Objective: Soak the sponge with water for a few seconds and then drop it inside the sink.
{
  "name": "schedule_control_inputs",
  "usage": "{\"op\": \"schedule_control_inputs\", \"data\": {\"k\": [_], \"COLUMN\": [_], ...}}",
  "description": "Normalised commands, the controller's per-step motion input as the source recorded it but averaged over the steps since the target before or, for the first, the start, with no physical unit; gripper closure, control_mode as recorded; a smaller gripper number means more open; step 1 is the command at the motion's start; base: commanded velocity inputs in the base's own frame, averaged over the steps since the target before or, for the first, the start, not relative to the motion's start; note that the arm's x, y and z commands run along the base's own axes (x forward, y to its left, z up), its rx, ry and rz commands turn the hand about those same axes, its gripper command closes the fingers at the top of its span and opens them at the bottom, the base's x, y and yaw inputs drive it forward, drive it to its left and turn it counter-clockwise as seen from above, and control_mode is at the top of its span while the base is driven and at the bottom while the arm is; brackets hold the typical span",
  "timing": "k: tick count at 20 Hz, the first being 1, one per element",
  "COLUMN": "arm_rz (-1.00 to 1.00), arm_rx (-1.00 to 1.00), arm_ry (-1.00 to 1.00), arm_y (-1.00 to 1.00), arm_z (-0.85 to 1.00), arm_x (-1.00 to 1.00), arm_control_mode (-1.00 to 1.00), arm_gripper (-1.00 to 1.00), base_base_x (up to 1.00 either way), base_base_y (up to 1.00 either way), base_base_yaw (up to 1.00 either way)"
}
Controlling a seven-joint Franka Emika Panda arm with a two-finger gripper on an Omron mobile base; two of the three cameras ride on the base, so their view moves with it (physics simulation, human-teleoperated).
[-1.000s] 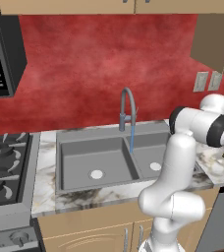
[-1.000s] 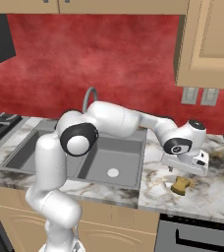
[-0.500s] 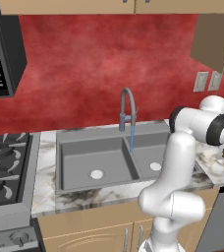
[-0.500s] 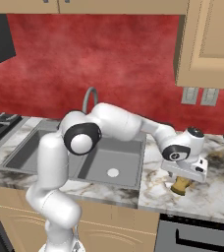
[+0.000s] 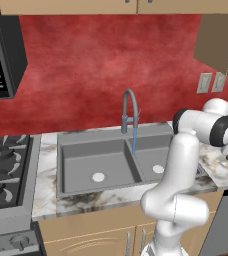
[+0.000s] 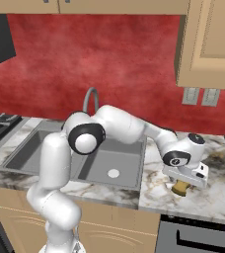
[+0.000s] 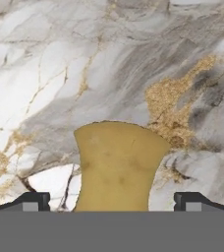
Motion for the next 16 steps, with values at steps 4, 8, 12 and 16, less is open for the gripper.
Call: {"op": "schedule_control_inputs", "data": {"k": [4, 8, 12, 16], "arm_rz": [-0.01, -0.01, -0.01, -0.02], "arm_rx": [0.0, 0.0, 0.0, 0.0], "arm_ry": [0.0, 0.0, 0.0, 0.0], "arm_y": [-0.01, 0.0, 0.0, 0.0], "arm_z": [-0.08, -0.04, -0.1, -0.21], "arm_x": [0.0, 0.0, 0.04, 0.11], "arm_control_mode": [-1.0, -1.0, -1.0, -1.0], "arm_gripper": [-1.0, -1.0, -1.0, -1.0], "base_base_x": [0.0, 0.0, 0.0, 0.0], "base_base_y": [0.0, 0.0, 0.0, 0.0], "base_base_yaw": [0.0, 0.0, 0.0, 0.0]}}
